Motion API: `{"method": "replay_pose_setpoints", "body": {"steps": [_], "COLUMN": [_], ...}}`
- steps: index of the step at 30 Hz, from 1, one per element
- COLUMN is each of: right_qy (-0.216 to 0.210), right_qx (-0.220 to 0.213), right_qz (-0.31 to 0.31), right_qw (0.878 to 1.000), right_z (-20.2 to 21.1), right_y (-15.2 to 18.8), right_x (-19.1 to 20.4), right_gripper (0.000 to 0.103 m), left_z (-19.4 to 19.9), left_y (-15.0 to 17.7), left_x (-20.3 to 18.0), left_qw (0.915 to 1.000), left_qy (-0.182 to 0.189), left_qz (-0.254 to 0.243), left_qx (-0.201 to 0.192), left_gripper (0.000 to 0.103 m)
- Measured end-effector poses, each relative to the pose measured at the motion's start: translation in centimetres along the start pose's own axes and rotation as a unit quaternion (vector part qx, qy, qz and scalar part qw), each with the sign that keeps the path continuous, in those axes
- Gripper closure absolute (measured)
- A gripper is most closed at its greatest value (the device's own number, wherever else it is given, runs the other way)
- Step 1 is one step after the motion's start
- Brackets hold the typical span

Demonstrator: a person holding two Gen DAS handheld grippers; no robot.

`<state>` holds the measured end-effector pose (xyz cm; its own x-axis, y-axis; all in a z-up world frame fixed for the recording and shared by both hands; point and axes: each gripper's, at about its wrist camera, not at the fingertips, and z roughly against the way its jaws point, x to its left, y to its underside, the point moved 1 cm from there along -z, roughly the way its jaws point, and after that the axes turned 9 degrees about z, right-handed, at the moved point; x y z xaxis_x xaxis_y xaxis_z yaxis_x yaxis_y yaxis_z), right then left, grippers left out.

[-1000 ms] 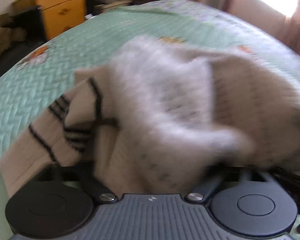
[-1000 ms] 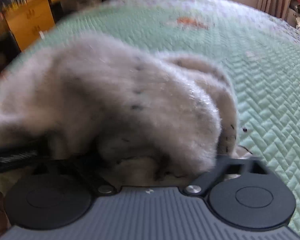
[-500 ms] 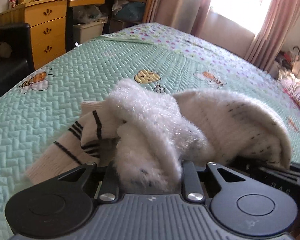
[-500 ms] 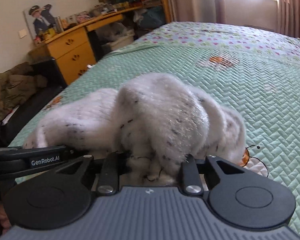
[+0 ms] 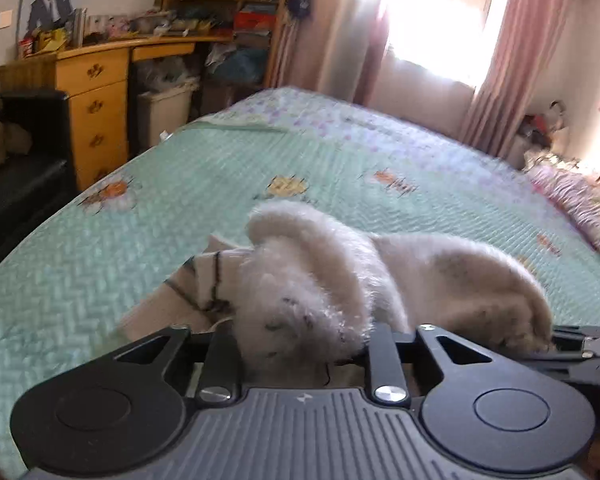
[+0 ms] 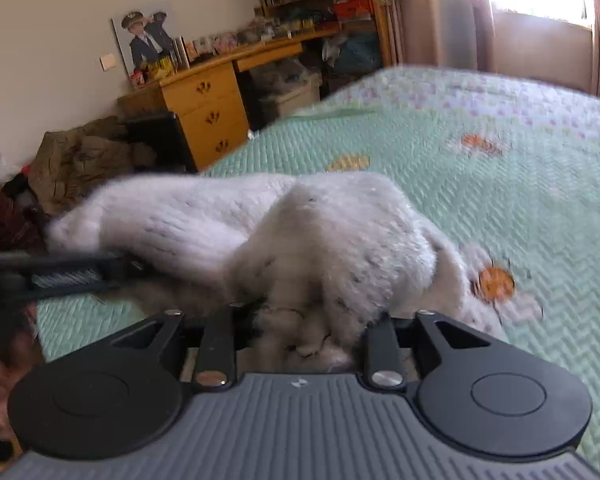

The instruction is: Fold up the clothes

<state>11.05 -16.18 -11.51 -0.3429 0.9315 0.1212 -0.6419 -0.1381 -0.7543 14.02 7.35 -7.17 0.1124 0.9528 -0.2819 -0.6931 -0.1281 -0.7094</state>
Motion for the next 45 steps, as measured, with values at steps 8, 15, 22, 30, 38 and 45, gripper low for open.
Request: {"method": "replay_pose_setpoints", "body": {"steps": [8,15,22,30,38,45], "right_qy": [0.016,0.052,0.062,0.063,0.064,0.062], "right_qx": [0.138,0.021,0.034,0.056,0.075,0.079], "right_qz": [-0.054,-0.001,-0.013,-0.013,-0.023,-0.019], "right_qw": [0.989,0.998,0.997,0.996,0.995,0.995], "right_z": [1.6,7.8,7.0,6.9,6.0,5.7], "right_y": [1.5,-5.3,-7.1,-5.9,-4.3,-3.7], "right_x": [-1.1,1.8,1.9,2.7,2.5,2.7], "right_gripper": [0.050,0.015,0.016,0.016,0.016,0.016], "left_z": [1.6,5.0,5.5,5.5,4.4,3.5], "left_y": [-1.1,-4.1,-5.1,-4.0,-1.7,-0.5], "left_x": [-0.1,-5.6,-4.8,-2.8,-3.2,-2.3], "left_qw": [0.9975,0.9959,0.9933,0.9918,0.9923,0.9909], "left_qy": [-0.071,-0.075,-0.112,-0.127,-0.116,-0.119], "left_qz": [0.003,-0.033,-0.023,-0.015,-0.026,-0.039], "left_qx": [-0.004,-0.039,-0.016,0.005,0.032,0.050], "left_gripper": [0.009,0.005,0.002,0.002,0.002,0.002]}}
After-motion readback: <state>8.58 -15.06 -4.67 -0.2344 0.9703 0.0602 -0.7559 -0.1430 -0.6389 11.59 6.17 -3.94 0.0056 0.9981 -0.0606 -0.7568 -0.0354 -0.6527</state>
